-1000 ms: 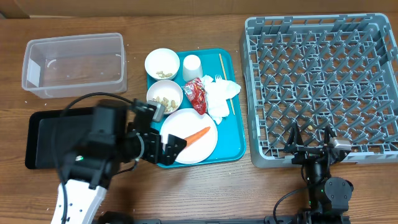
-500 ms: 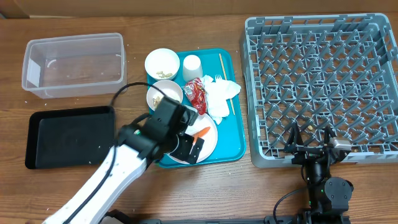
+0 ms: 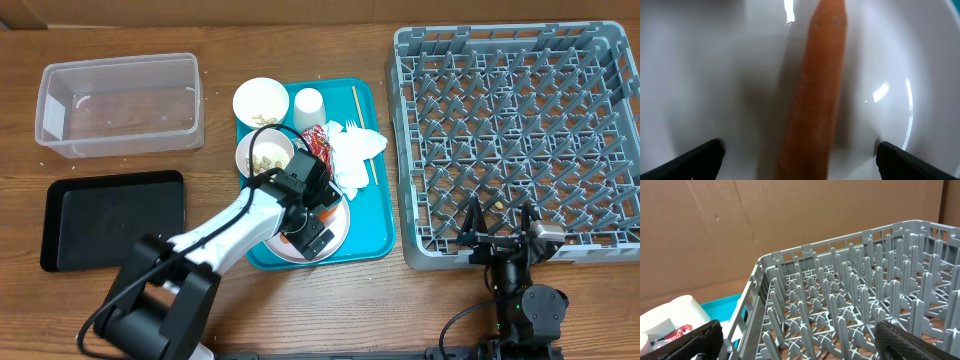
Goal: Sort waste into correct bins and load items into the dishwasher rack
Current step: 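Reach the left gripper to the white plate and grasp the carrot, then carry the carrot left and release it onto the black tray, then grasp the rim of the white bowl with peanuts using left gripper, then move the bowl over the black tray and tip out its contents, then return the emptied bowl to the teal tray, then grasp the second white bowl with rice using the left gripper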
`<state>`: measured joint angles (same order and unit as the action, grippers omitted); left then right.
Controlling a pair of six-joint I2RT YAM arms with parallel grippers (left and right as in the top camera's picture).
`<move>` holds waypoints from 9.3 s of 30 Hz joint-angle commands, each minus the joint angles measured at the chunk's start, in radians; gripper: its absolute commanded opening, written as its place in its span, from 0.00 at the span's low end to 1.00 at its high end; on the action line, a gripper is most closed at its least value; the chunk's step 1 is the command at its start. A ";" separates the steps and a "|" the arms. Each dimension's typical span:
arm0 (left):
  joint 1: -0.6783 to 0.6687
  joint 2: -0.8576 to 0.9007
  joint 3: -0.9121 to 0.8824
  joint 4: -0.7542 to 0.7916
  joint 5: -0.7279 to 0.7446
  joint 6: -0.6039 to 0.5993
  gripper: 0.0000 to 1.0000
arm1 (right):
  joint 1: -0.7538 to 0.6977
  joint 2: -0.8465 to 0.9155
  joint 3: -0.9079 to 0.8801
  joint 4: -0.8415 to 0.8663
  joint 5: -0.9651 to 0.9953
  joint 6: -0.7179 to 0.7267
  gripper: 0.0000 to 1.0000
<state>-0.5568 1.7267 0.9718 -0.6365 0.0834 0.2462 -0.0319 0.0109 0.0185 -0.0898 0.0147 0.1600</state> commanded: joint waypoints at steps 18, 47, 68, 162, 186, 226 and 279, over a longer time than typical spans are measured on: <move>-0.006 0.101 0.068 -0.065 -0.057 -0.016 0.04 | 0.005 -0.008 -0.010 0.006 0.002 0.000 1.00; 0.947 -0.323 0.335 -0.587 -0.146 -0.800 0.04 | 0.005 -0.008 -0.010 0.006 0.002 0.000 1.00; 1.210 -0.263 -0.026 -0.114 0.079 -0.945 1.00 | 0.005 -0.008 -0.010 0.006 0.002 -0.001 1.00; 0.150 -0.074 0.278 0.056 -0.117 -0.521 0.04 | 0.005 -0.008 -0.010 0.006 0.002 -0.001 1.00; 0.881 -0.463 0.245 -0.441 0.376 -0.560 0.04 | 0.005 -0.008 -0.010 0.006 0.002 -0.001 1.00; 1.584 0.016 -0.087 -0.039 1.496 -0.344 0.04 | 0.005 -0.008 -0.010 0.006 0.002 -0.001 1.00; 0.129 -0.084 0.031 0.360 -0.298 -0.572 0.04 | 0.005 -0.008 -0.010 0.006 0.002 -0.001 1.00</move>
<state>-0.4259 1.6081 0.9901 -0.2985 -0.1146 -0.3225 -0.0319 0.0109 0.0185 -0.0891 0.0151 0.1604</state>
